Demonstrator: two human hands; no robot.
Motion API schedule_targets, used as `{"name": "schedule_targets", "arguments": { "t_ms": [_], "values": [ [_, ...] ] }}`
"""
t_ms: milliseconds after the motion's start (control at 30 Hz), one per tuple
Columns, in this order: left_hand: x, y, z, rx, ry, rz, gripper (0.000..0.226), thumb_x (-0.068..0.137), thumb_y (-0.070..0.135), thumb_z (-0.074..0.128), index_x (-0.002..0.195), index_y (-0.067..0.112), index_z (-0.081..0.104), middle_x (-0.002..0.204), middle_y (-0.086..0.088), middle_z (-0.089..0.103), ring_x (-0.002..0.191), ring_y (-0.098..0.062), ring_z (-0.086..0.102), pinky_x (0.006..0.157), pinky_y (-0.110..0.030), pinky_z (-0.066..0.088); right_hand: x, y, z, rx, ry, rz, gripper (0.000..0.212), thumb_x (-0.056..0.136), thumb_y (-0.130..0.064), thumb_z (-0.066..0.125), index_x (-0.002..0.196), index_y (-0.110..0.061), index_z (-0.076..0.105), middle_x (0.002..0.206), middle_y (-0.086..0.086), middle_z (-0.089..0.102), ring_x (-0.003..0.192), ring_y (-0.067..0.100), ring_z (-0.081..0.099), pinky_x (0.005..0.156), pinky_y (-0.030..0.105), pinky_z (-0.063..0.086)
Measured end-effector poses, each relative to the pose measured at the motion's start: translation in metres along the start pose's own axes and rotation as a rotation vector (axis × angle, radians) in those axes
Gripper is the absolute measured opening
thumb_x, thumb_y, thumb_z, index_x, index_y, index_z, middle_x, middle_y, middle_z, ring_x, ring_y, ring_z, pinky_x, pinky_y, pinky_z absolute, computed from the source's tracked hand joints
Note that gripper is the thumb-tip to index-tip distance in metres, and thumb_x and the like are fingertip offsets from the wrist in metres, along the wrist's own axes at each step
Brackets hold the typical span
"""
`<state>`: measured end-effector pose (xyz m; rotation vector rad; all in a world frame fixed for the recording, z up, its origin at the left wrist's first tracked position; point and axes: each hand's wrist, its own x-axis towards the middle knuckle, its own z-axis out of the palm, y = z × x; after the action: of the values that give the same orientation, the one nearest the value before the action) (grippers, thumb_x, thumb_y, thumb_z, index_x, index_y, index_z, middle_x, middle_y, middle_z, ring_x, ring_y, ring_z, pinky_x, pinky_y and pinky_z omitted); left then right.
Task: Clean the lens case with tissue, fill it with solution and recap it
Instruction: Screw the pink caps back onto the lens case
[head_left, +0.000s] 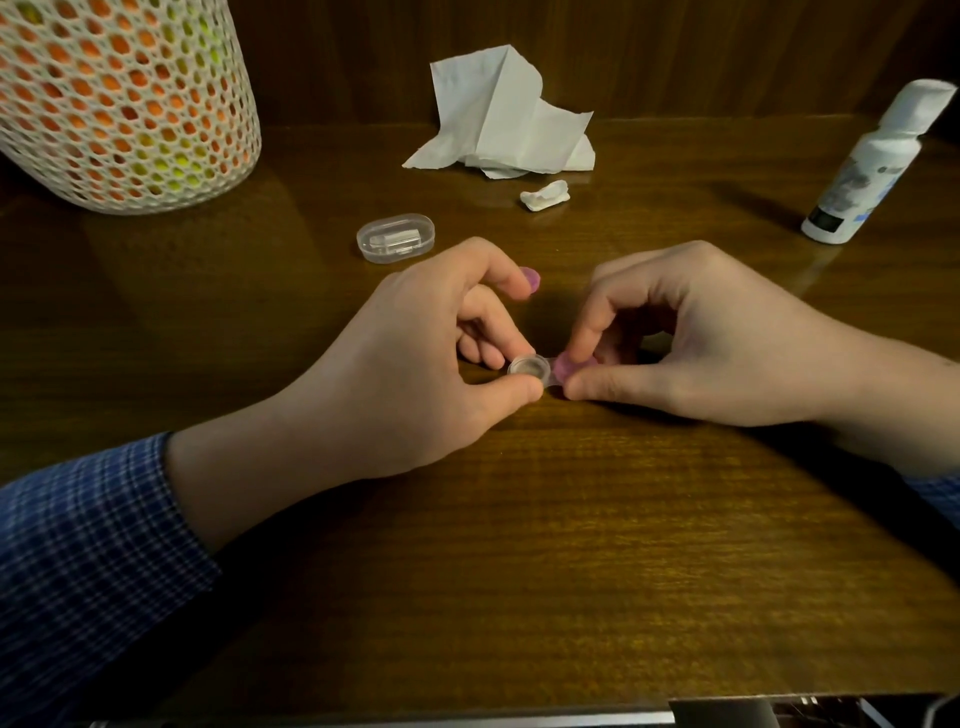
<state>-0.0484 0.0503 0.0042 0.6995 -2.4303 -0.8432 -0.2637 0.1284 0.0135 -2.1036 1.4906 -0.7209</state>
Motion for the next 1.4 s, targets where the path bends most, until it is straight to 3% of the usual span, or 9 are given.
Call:
{"name": "schedule_targets", "arguments": {
  "t_ms": [133,233,333,567,767,900,1100,1267,1400],
  "values": [
    [0.000,-0.001,0.000,0.000,0.000,-0.001,0.059,0.076,0.025,0.086,0.127,0.016,0.057,0.089,0.011,0.076,0.084,-0.002,0.072,0.074,-0.025,0.060,0.000,-0.002,0.002,-0.047,0.001,-0.004,0.031,0.077,-0.046,0.078,0.102,-0.028,0.076,0.090,-0.013,0.071,0.082,0.010,0.069,0.065,0.023,0.057],
    [0.000,-0.001,0.000,-0.003,0.003,0.002,0.059,0.075,0.026,0.085,0.126,0.016,0.057,0.089,0.011,0.076,0.084,-0.003,0.072,0.074,-0.027,0.060,0.001,-0.002,-0.001,-0.155,-0.057,-0.012,0.037,0.082,-0.049,0.071,0.113,-0.030,0.076,0.093,-0.014,0.069,0.082,0.012,0.066,0.064,0.030,0.055],
    [0.000,0.000,0.000,0.000,0.001,-0.002,0.059,0.075,0.027,0.085,0.126,0.016,0.058,0.089,0.011,0.076,0.084,-0.002,0.072,0.074,-0.026,0.060,0.000,-0.003,-0.002,-0.131,-0.067,0.016,0.033,0.083,-0.050,0.069,0.108,-0.031,0.078,0.092,-0.011,0.071,0.081,0.012,0.068,0.065,0.036,0.055],
    [0.000,0.001,0.001,0.005,0.006,-0.010,0.056,0.075,0.024,0.087,0.122,0.016,0.058,0.087,0.012,0.075,0.082,-0.001,0.072,0.073,-0.023,0.059,0.000,-0.008,0.002,-0.164,-0.018,0.021,0.031,0.079,-0.055,0.070,0.093,-0.030,0.079,0.075,-0.013,0.072,0.069,0.009,0.067,0.055,0.019,0.049],
    [-0.001,0.002,0.001,-0.004,0.006,-0.041,0.058,0.074,0.024,0.087,0.123,0.018,0.058,0.087,0.012,0.076,0.082,-0.002,0.073,0.074,-0.028,0.061,-0.002,-0.009,0.003,-0.154,-0.013,0.047,0.032,0.081,-0.051,0.068,0.103,-0.029,0.079,0.087,-0.014,0.075,0.078,0.003,0.069,0.065,0.023,0.054],
    [-0.001,0.003,0.001,0.000,0.006,-0.053,0.060,0.073,0.025,0.087,0.125,0.021,0.057,0.088,0.013,0.075,0.082,-0.001,0.072,0.074,-0.028,0.061,0.000,-0.010,0.003,-0.143,-0.026,0.052,0.031,0.083,-0.046,0.070,0.107,-0.028,0.078,0.085,-0.013,0.075,0.075,0.003,0.067,0.060,0.014,0.049],
    [-0.004,0.004,0.002,0.018,0.028,-0.058,0.053,0.074,0.026,0.087,0.119,0.020,0.059,0.087,0.014,0.075,0.082,0.000,0.072,0.073,-0.026,0.060,-0.001,-0.011,0.008,-0.155,-0.001,0.070,0.028,0.082,-0.049,0.068,0.099,-0.029,0.078,0.085,-0.013,0.075,0.075,0.005,0.069,0.062,0.026,0.055],
    [-0.006,0.006,0.003,0.025,0.032,-0.065,0.052,0.076,0.026,0.086,0.121,0.021,0.059,0.087,0.014,0.075,0.082,0.000,0.071,0.074,-0.025,0.058,-0.002,-0.011,0.012,-0.183,0.030,0.072,0.029,0.083,-0.051,0.067,0.098,-0.029,0.077,0.082,-0.015,0.073,0.071,0.005,0.068,0.058,0.018,0.051],
    [-0.006,0.005,0.004,0.023,0.036,-0.051,0.055,0.076,0.025,0.085,0.124,0.020,0.058,0.088,0.013,0.075,0.084,0.000,0.071,0.075,-0.025,0.058,-0.003,-0.011,0.011,-0.190,0.034,0.067,0.029,0.084,-0.050,0.067,0.100,-0.028,0.077,0.083,-0.015,0.073,0.072,0.004,0.068,0.060,0.020,0.052]
  ]
}}
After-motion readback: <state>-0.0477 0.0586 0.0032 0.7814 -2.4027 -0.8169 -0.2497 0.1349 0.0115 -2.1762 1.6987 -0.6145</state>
